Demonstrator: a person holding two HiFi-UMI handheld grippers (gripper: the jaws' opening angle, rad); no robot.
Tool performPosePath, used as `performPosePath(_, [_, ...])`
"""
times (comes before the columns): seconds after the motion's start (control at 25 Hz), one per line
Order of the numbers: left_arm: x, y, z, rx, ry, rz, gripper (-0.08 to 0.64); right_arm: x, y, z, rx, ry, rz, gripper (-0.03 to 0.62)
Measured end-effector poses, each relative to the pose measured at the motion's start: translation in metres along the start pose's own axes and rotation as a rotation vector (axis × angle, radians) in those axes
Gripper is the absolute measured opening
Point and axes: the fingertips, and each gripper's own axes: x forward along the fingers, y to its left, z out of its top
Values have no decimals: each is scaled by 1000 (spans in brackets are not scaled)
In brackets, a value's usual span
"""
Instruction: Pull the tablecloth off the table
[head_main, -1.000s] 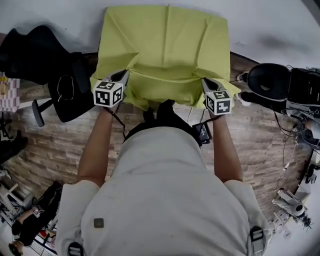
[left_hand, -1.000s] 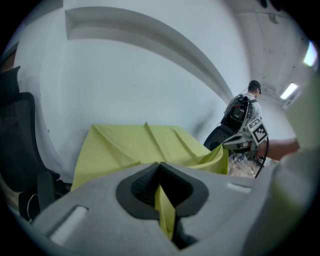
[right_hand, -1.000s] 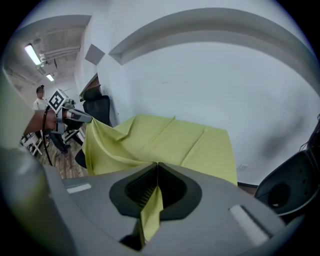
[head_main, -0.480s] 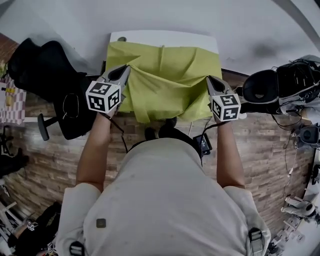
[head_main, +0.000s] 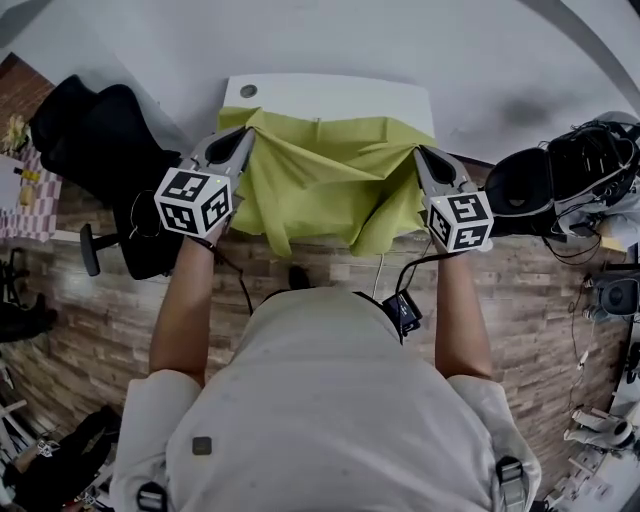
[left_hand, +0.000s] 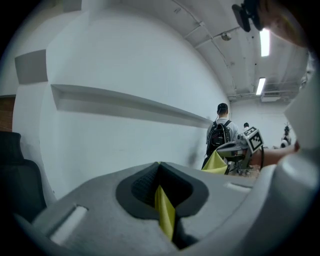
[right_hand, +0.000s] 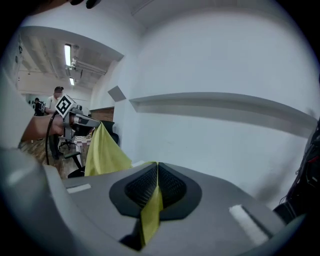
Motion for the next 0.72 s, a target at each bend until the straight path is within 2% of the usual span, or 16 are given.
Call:
performPosePath(0.36, [-36, -84, 5, 8, -37, 40, 2, -82, 6, 2, 7, -79, 60, 14])
performPosePath(0.56, [-70, -138, -14, -1, -27, 80, 2, -140, 13, -18, 28, -97, 105, 14])
performPosePath(0.72, [-98, -167, -28, 12, -2, 98, 2, -173, 26, -16, 27, -126, 126, 14])
